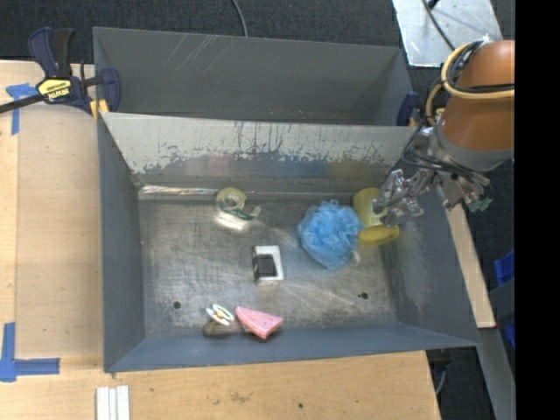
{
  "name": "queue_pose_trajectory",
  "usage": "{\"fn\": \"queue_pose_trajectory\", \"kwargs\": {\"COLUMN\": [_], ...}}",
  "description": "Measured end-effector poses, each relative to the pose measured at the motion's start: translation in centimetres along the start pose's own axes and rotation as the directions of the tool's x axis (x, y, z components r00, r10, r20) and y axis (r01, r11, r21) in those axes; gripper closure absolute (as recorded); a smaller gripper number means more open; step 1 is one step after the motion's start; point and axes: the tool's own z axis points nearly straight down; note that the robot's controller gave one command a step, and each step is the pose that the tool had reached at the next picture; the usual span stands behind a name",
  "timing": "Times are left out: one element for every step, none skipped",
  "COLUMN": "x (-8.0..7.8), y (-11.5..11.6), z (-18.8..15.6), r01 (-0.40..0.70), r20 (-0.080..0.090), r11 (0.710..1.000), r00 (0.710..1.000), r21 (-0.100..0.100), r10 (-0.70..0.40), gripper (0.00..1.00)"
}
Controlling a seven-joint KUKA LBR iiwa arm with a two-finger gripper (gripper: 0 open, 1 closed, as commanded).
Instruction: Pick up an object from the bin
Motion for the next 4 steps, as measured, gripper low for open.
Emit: {"fn": "queue_pose_trajectory", "kwargs": {"x": [-0.1,0.4,-0.5,-0.5], "y": [-0.7,-1.9,-1.7,-1.7], "z": [-5.1,5.7,8.6,8.6], "r01": [-0.002,-0.032,-0.032,-0.032], "r20": [-0.003,0.018,0.050,0.050], "r11": [1.000,0.999,0.999,0.999], "r00": [1.000,0.999,0.998,0.998], "r21": [-0.002,0.004,0.002,0.003], "r10": [0.002,0.032,0.032,0.032], "gripper": [1.00,0.00,1.00,1.00]}}
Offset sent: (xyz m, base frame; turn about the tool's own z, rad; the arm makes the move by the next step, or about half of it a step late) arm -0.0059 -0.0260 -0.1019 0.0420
